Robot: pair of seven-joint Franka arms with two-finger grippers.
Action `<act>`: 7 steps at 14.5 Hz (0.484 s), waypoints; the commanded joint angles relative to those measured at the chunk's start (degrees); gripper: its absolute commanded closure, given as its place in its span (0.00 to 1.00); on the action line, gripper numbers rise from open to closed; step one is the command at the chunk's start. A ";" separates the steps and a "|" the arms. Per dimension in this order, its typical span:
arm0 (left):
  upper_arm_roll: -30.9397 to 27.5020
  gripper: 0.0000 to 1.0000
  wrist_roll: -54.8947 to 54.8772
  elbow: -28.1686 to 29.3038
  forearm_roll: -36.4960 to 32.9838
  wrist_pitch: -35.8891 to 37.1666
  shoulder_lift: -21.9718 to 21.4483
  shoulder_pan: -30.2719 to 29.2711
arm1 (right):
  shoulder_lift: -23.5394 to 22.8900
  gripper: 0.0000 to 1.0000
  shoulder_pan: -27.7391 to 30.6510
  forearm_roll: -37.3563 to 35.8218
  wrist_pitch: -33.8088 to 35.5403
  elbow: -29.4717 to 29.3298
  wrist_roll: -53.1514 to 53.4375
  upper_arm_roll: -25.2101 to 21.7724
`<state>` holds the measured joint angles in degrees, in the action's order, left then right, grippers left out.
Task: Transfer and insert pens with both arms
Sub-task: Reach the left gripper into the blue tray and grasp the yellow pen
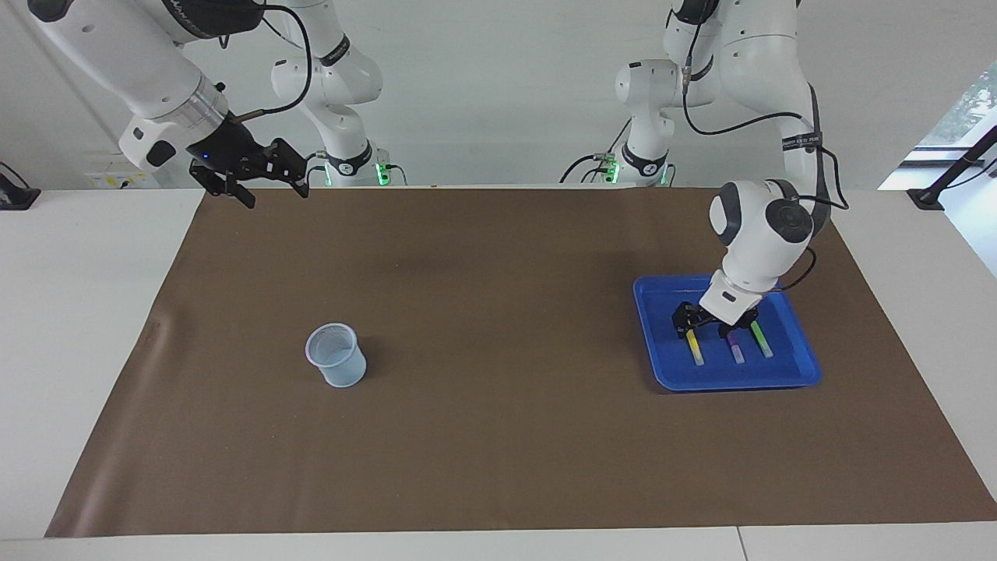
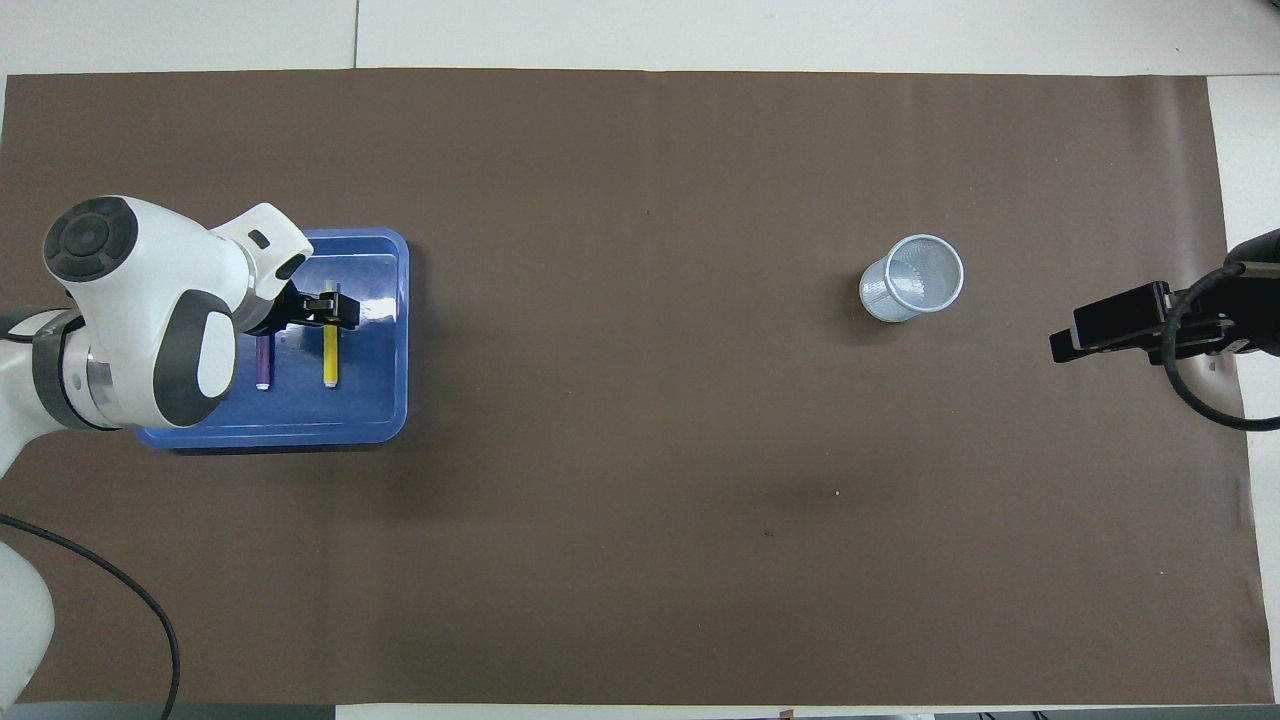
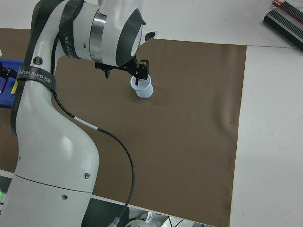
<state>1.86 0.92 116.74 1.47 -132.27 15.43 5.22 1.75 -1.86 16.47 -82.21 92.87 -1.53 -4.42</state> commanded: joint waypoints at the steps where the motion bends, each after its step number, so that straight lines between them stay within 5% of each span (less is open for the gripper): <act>1: -0.81 0.15 -0.57 2.34 -1.03 -1.94 -0.31 1.02 | 3.61 0.00 1.24 4.70 -3.55 6.17 -1.02 0.02; 4: -0.72 0.40 -0.65 3.14 -1.03 -1.94 -0.49 1.02 | 3.61 0.00 1.16 6.54 -5.14 6.44 -1.11 0.02; 5: -0.72 0.63 -0.57 3.05 -1.03 -1.85 -0.49 1.11 | 3.70 0.00 1.07 6.82 -5.41 6.71 -1.02 0.02; 6: -0.72 1.00 -0.22 2.88 -1.03 -1.85 -0.40 1.11 | 3.70 0.00 1.07 6.99 -5.33 6.80 -1.02 0.02; 7: -0.72 1.00 -0.04 2.70 -1.03 -1.85 -0.40 1.11 | 3.96 0.00 1.07 7.43 -5.24 6.97 -0.85 0.11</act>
<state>1.82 0.79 118.20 1.42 -132.74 15.46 5.53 3.94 -1.58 21.95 -86.26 97.47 -1.53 -4.68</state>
